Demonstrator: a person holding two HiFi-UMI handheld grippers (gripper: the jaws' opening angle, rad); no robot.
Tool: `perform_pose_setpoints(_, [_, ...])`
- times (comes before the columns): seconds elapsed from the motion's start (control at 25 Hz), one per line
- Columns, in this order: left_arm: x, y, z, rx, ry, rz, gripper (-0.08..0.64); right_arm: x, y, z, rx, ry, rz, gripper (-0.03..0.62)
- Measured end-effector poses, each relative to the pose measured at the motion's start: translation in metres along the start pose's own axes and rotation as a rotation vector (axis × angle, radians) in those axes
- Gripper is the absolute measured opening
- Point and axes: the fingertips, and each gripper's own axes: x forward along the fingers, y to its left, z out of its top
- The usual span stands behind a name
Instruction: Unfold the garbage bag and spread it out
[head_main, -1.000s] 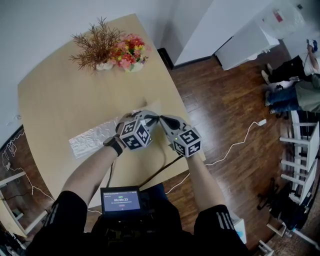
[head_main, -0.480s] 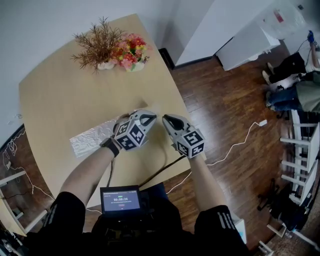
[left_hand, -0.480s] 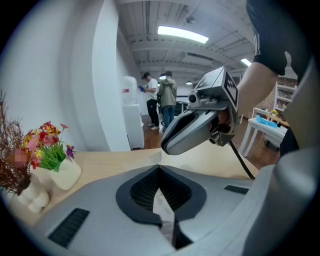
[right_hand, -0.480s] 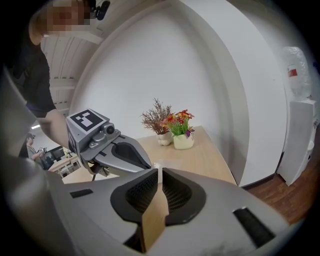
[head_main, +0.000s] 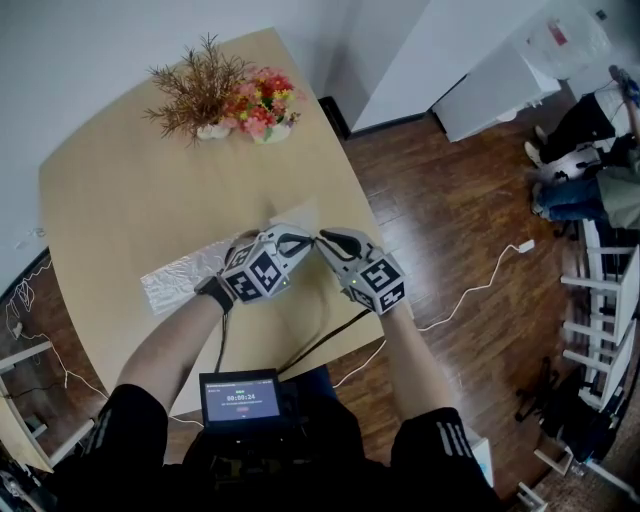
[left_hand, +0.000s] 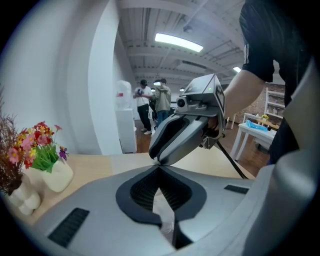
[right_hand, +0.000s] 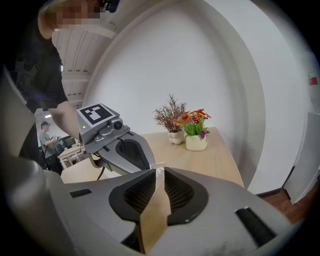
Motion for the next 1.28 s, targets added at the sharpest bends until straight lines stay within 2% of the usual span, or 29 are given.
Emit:
perform_pose_setpoints(0.16, [-0.002,-0.001,-0.004,0.020,0.011,-0.008,0.000,0.004,0.009,0.002,-0.025,0.020,0.050,0.072])
perform_pose_setpoints(0.32, [-0.004,-0.002,-0.007,0.055,0.026,-0.011,0.000,0.007,0.017,0.005,-0.011,0.025,0.101,0.072])
perform_pose_setpoints(0.56, [-0.003,-0.010,-0.015,0.229,0.083,-0.026,0.000,0.008,0.024,-0.009,0.019,0.061,0.173,0.071])
perform_pose_setpoints(0.68, [-0.002,-0.011,-0.017,0.285,0.103,-0.027,0.000,0.010,0.029,-0.009,0.017,0.070,0.188,0.037])
perform_pose_setpoints(0.76, [-0.003,-0.009,-0.016,0.277,0.099,-0.022,0.000,0.010,0.027,-0.007,0.023,0.059,0.177,0.021])
perform_pose_setpoints(1.28, [-0.013,0.000,-0.017,0.191,0.060,0.017,0.000,0.009,0.018,-0.002,0.039,0.025,0.113,0.017])
